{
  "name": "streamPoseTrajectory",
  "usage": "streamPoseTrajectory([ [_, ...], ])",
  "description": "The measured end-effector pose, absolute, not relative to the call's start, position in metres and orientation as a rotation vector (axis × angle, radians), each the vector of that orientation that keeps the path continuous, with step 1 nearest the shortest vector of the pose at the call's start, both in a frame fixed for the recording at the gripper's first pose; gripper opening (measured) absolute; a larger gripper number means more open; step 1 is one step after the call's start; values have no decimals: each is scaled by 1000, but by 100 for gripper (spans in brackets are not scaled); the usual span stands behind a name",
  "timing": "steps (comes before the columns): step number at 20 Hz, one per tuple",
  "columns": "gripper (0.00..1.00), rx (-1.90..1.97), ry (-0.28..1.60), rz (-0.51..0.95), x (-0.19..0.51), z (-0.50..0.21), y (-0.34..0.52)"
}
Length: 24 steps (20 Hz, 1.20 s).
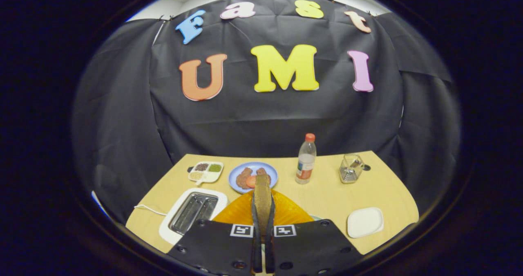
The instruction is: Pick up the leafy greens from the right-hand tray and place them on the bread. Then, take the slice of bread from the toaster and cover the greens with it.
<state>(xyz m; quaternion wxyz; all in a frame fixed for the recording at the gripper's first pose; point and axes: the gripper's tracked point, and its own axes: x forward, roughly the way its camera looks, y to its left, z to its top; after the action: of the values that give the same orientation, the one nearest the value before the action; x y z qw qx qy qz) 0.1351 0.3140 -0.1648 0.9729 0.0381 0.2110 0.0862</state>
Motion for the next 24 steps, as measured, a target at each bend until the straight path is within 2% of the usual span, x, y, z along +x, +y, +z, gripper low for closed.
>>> streamPoseTrajectory([
  [8,3,182,545,184,140,-257,311],
  [14,4,185,570,147,147,-286,286],
  [19,15,148,563,105,152,-296,252],
  [20,29,139,571,95,152,-300,245],
  [24,48,132,578,65,157,-308,221],
])
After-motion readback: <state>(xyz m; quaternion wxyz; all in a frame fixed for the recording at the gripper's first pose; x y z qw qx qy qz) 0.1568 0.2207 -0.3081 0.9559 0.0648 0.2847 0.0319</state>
